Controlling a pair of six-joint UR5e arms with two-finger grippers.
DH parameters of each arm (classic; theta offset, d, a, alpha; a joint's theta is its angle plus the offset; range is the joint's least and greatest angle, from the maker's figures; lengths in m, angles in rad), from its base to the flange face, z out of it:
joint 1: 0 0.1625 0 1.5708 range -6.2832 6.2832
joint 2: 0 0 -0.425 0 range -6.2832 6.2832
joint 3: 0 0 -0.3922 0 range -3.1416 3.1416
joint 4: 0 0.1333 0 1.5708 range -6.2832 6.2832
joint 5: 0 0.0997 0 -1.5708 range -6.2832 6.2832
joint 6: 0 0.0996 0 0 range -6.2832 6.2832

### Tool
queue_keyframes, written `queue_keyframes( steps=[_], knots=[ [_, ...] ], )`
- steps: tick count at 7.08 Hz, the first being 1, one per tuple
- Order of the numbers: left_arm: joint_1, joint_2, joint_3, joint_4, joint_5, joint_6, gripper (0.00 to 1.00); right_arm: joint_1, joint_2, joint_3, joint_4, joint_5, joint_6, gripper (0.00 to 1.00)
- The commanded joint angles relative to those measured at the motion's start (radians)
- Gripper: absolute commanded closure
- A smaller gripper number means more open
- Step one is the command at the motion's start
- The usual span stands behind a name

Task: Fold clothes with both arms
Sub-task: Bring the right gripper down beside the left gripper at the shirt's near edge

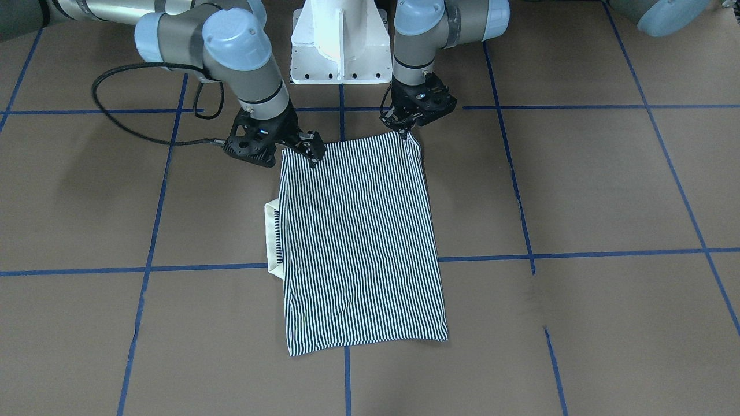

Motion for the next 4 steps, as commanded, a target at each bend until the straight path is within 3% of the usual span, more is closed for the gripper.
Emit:
queue_keyframes(
  steps=[1,4],
  knots=[
    [-0.002,0.0,-0.001,-0.002,0.003,0.017,1.0,-0.142,0.002,-0.015,0.0,-0.148,0.303,0.0],
    [-0.002,-0.001,-0.009,-0.002,0.003,0.019,1.0,-0.15,0.04,-0.11,-0.009,-0.165,0.389,0.0]
  ],
)
